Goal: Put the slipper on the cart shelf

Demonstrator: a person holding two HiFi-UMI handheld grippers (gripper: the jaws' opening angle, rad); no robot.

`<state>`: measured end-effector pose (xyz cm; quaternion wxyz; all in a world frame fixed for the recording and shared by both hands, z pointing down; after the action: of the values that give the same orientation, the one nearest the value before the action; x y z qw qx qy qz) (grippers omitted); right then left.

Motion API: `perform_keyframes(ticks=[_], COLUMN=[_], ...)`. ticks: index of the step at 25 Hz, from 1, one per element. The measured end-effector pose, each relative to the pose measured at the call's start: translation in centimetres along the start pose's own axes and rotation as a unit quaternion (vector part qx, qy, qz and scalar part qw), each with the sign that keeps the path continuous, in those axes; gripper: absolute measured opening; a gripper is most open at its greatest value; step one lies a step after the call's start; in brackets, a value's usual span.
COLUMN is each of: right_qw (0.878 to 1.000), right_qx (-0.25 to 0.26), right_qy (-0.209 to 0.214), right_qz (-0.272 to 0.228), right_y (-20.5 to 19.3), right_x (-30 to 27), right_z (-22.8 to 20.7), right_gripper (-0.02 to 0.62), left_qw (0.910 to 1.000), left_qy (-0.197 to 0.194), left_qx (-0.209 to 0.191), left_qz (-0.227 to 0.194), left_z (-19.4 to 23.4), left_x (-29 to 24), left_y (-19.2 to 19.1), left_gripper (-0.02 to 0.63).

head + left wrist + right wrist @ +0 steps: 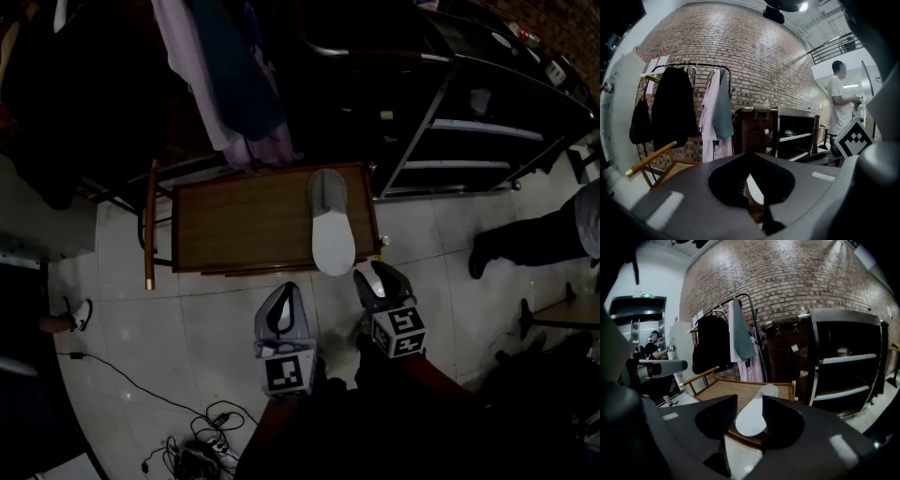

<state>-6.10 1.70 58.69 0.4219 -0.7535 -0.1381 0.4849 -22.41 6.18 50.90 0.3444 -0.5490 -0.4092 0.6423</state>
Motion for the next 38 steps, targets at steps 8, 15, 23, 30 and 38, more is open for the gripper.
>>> perform_keyframes(ticks=[8,15,23,30,38], right_qw=[0.98,0.955,0.925,0.914,0.915], right_qx=[-0.184,-0.273,-0.344,-0.368,-0.368], right_qy=[0.036,0.054,0.063,0.073,0.073], right_qz=[0.072,0.106,0.148,0.152,0.152], right_y=[-5.1,-6.9,-9.5,-9.9,-9.8], right_x=[-3.7,-6.8,-10.7,-12.8,-13.7], right_z=[-1.9,-2.6,-2.7,-2.3,-2.6], right_gripper=[0.23,0.239,0.253,0.253,0.178], left_qw=[0.9999,0.9997,0.9996,0.9996,0.9995], left_qy=[0.004,0.018,0.023,0.024,0.03], left_qx=[-0.001,-0.002,-0.002,-0.011,-0.001], left_qz=[-0.009,-0.017,-0.018,-0.01,-0.004], left_z=[0.0,0.8,1.2,1.1,1.4], left_x=[0.8,0.9,0.9,0.7,0.3], left_y=[0.0,0.4,1.0,1.3,0.9], left_gripper=[0.017,0.017,0.017,0.017,0.017])
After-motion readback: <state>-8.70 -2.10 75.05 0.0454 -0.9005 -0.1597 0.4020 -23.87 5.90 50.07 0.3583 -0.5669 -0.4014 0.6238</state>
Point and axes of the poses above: the fingertips, and each gripper's own axes: x backward along the fingers, z to its left, y out of its top, the point moved 3 cm from there along x, backward along the fingers, and after that the axes turned 11 degrees about z, right-handed, at the moved point
